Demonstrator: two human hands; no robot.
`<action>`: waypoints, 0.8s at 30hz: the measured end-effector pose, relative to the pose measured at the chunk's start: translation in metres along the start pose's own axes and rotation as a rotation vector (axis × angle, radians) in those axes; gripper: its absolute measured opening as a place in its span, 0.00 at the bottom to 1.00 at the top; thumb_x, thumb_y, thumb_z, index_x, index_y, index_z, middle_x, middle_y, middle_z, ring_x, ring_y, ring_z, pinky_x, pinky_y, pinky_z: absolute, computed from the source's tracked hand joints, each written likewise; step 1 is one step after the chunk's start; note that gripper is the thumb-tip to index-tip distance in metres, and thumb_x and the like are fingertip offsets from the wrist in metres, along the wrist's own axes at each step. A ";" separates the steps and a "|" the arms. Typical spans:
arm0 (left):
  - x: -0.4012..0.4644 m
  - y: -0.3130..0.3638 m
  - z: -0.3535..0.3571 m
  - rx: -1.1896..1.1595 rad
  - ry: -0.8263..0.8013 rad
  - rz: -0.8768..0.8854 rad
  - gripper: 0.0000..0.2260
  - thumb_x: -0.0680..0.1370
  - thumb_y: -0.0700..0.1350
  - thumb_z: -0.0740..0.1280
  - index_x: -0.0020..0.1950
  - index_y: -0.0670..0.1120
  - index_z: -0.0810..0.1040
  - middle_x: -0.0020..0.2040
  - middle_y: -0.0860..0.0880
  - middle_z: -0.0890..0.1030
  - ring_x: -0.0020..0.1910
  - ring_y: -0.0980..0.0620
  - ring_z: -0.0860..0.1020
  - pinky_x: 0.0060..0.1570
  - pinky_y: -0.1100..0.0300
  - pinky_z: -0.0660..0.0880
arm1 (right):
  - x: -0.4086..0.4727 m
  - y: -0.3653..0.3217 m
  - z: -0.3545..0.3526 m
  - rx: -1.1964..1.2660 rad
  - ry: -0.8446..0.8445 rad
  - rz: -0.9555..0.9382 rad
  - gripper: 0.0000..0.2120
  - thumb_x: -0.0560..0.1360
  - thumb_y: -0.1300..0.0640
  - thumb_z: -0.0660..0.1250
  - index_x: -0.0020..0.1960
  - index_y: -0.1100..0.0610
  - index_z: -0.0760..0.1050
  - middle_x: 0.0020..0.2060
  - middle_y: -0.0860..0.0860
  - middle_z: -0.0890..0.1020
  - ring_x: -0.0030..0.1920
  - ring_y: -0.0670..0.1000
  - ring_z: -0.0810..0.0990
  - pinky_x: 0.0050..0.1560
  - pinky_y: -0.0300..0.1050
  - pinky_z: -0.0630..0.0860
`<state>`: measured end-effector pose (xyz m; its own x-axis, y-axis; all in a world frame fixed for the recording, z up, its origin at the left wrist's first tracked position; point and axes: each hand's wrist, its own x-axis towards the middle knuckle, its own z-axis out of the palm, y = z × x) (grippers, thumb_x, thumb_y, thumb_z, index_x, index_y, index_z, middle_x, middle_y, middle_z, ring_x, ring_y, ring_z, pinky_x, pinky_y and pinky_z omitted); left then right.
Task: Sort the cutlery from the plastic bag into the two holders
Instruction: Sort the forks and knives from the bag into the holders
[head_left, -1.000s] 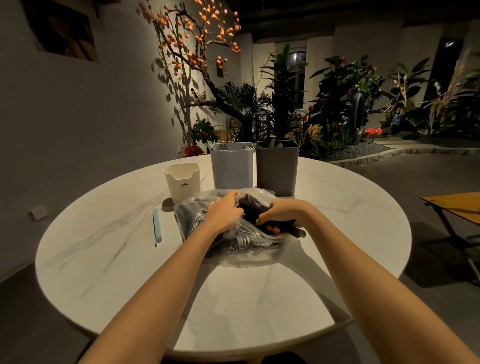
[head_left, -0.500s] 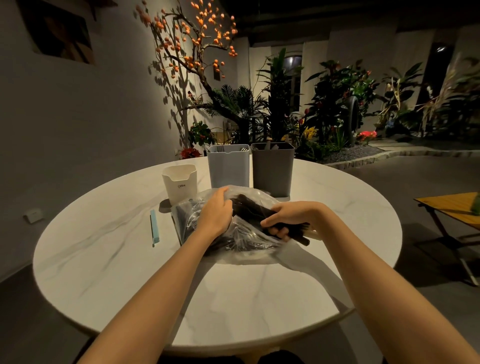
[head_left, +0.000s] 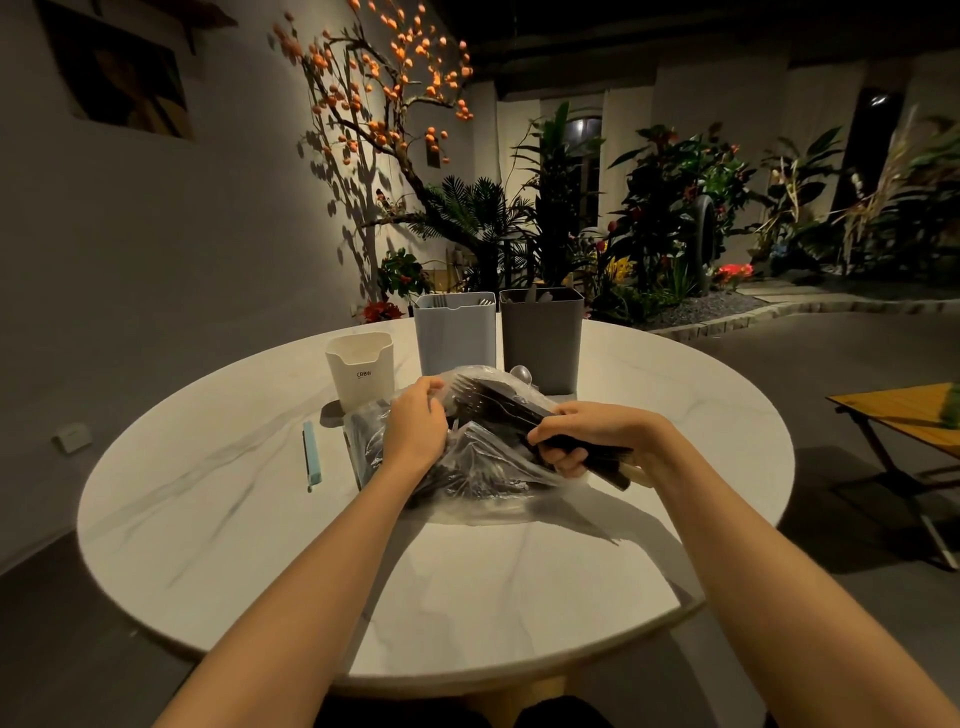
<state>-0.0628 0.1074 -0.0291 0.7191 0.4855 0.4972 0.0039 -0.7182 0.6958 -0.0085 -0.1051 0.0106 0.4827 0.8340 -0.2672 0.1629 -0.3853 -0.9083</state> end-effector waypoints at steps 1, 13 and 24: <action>0.000 -0.001 0.000 -0.005 -0.003 -0.005 0.13 0.81 0.37 0.58 0.65 0.42 0.75 0.61 0.42 0.79 0.59 0.45 0.77 0.58 0.54 0.74 | -0.001 0.002 -0.001 0.034 -0.032 -0.010 0.16 0.82 0.61 0.54 0.36 0.58 0.66 0.23 0.48 0.69 0.23 0.45 0.64 0.28 0.36 0.64; 0.006 -0.001 -0.003 -0.164 0.009 -0.046 0.14 0.83 0.40 0.57 0.65 0.40 0.76 0.61 0.43 0.77 0.61 0.45 0.74 0.63 0.53 0.70 | 0.005 0.014 -0.005 0.152 -0.258 -0.014 0.17 0.83 0.58 0.53 0.38 0.56 0.72 0.28 0.49 0.70 0.23 0.43 0.66 0.27 0.34 0.66; 0.005 0.006 -0.009 -0.576 0.037 -0.116 0.22 0.84 0.53 0.49 0.40 0.46 0.76 0.41 0.49 0.80 0.43 0.56 0.76 0.46 0.66 0.69 | 0.018 0.008 0.002 0.283 -0.201 -0.105 0.12 0.82 0.55 0.54 0.44 0.59 0.69 0.28 0.49 0.68 0.23 0.43 0.64 0.27 0.35 0.66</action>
<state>-0.0649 0.1101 -0.0181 0.7117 0.5691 0.4119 -0.3050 -0.2778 0.9109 0.0003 -0.0920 -0.0017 0.2924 0.9350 -0.2005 -0.0561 -0.1926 -0.9797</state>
